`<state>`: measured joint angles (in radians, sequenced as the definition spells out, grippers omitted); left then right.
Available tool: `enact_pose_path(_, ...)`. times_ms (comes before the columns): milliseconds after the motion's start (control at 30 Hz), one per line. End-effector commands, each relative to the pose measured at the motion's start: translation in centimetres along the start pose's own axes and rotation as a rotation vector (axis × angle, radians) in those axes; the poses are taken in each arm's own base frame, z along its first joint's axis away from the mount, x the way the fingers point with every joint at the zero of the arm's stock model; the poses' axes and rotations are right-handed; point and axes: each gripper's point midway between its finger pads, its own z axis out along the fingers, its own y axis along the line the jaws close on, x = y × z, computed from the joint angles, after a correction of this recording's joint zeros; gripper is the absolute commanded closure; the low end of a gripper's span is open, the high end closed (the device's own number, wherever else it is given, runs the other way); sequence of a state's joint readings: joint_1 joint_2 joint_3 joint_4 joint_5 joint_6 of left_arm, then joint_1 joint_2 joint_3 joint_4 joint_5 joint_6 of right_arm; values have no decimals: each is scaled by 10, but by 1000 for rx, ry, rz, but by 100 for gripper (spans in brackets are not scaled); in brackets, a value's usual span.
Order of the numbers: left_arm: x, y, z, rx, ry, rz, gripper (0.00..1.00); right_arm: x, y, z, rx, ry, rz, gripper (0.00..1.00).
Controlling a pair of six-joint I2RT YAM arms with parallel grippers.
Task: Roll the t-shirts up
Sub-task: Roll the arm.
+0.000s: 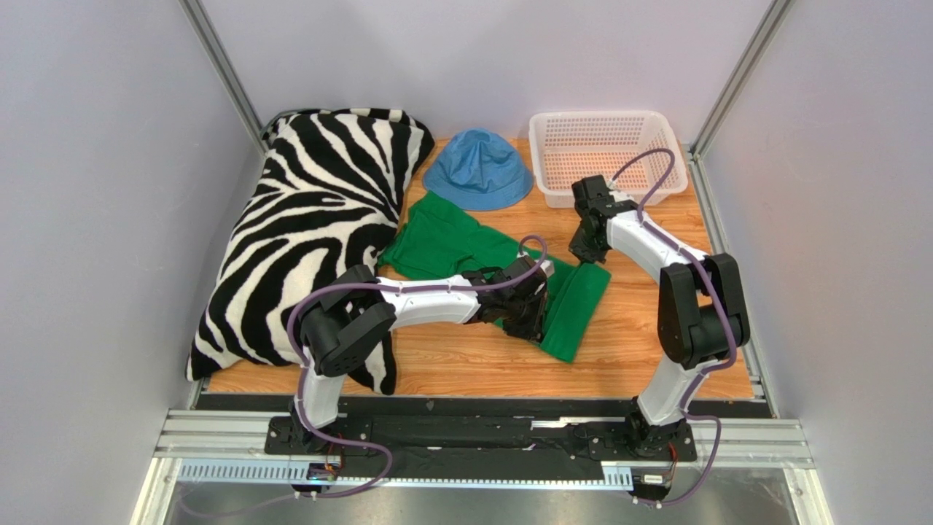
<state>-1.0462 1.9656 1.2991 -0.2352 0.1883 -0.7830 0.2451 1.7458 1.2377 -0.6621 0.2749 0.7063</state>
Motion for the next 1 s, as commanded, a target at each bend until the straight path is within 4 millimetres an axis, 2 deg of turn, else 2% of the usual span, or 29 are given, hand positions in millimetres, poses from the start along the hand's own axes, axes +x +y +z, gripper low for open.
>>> enact_pose_path(0,-5,-5,-19,-1,-35,-9,100,-9,19,2,-45,-34,-15,98)
enact_pose_path(67,-6,-1,-22,-18,-37,-8,100,-11,21,-1,-55,-37,-29,93)
enact_pose_path(100,-7,1,-23,-30,-42,-10,98,-14,21,-3,-61,-46,-30,83)
enact_pose_path(167,-11,7,-30,-51,-59,-4,76,-23,26,-15,-87,-71,-47,73)
enact_pose_path(200,-13,9,-33,-64,-67,-1,68,-26,26,-20,-90,-80,-49,63)
enact_pose_path(300,-27,10,-54,-78,-127,34,57,-41,19,-37,-101,-110,-37,54)
enact_pose_path(367,-34,2,-63,-66,-143,56,57,-46,11,-49,-114,-121,-2,56)
enact_pose_path(400,-35,-1,-66,-57,-143,70,58,-41,2,-47,-105,-107,13,58)
enact_pose_path(433,-39,-14,-69,-19,-140,83,61,-43,-10,-44,-98,-102,41,63)
enact_pose_path(467,-41,-21,-68,3,-135,90,64,-46,-11,-52,-135,-115,63,76)
enact_pose_path(500,-39,-24,-61,16,-114,102,70,-37,-24,-45,-122,-90,78,81)
enact_pose_path(533,-45,-40,-63,58,-117,116,74,-31,-24,-45,-148,-74,82,85)
enact_pose_path(567,-47,-45,-59,72,-112,126,82,-33,-25,-48,-165,-86,89,86)
enact_pose_path(600,-44,-46,-47,75,-86,141,85,-22,-34,-41,-150,-62,86,86)
enact_pose_path(633,-50,-63,-47,129,-85,159,87,-18,-36,-39,-153,-56,84,86)
enact_pose_path(667,-52,-68,-41,150,-76,172,92,-15,-38,-37,-157,-56,85,86)
enact_pose_path(700,-52,-68,-28,160,-65,190,93,-14,-41,-35,-162,-55,96,86)
enact_pose_path(733,-57,-81,-27,209,-66,209,94,-4,-41,-30,-187,-30,103,86)
enact_pose_path(767,-60,-85,-22,225,-62,221,96,-2,-40,-27,-206,-22,113,86)
enact_pose_path(800,-58,-83,-10,227,-46,241,96,-1,-43,-23,-217,-15,126,86)
enact_pose_path(833,-65,-88,-7,232,-62,251,97,6,-40,-19,-250,9,125,86)
enact_pose_path(867,-64,-81,4,214,-57,248,97,7,-41,-16,-249,17,124,84)
enact_pose_path(933,-71,-73,15,177,-73,248,97,13,-45,-8,-233,40,121,77)
enact_pose_path(967,-67,-65,27,154,-58,244,98,14,-47,-6,-230,43,120,69)
